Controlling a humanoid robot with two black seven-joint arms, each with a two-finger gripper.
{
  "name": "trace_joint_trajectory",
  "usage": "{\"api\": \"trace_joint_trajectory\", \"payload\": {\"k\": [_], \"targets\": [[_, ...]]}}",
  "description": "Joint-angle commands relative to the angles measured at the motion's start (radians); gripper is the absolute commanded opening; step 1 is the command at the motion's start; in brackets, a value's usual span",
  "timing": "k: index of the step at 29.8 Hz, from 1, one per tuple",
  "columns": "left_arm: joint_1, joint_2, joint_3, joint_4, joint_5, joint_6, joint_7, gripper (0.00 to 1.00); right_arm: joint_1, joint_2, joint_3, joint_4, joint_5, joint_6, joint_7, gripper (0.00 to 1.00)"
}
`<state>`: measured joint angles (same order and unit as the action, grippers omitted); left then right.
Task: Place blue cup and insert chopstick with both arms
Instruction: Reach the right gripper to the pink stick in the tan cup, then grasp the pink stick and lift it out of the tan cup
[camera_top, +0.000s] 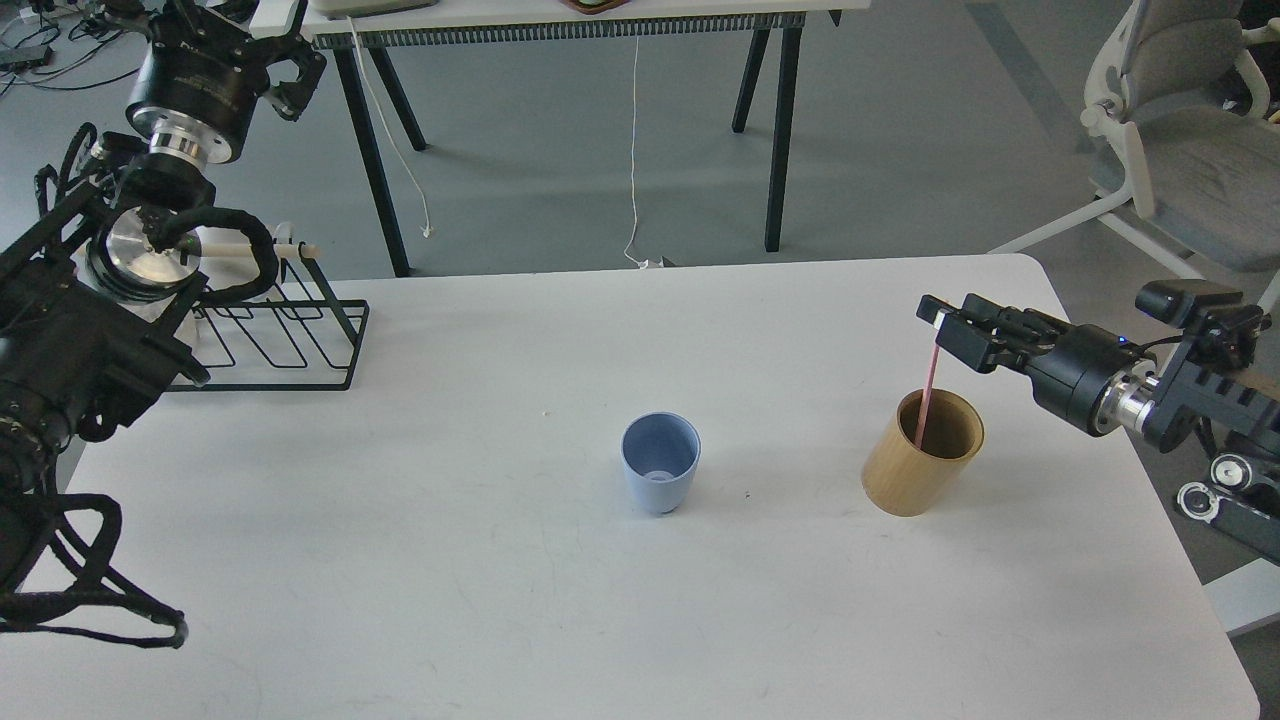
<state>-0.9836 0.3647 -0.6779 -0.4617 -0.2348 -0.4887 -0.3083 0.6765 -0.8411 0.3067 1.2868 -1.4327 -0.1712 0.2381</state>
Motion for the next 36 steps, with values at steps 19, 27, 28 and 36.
{"api": "trace_joint_trajectory", "payload": {"k": [19, 27, 28, 36], "targets": [[0.007, 0.002, 0.006, -0.002, 0.000, 0.000, 0.000, 1.00, -0.005, 0.013, -0.066, -0.003, -0.081, 0.001, -0.037, 0.28], [0.007, 0.002, 0.008, -0.002, 0.000, 0.000, 0.000, 1.00, -0.008, 0.013, -0.066, -0.001, -0.081, 0.001, -0.039, 0.11], [0.007, 0.005, 0.008, -0.002, 0.000, 0.000, 0.000, 1.00, -0.006, 0.014, -0.066, 0.000, -0.081, 0.001, -0.039, 0.11], [0.007, 0.008, 0.006, -0.002, 0.000, 0.000, 0.000, 1.00, -0.005, -0.021, -0.058, 0.012, -0.078, -0.001, -0.033, 0.06]]}}
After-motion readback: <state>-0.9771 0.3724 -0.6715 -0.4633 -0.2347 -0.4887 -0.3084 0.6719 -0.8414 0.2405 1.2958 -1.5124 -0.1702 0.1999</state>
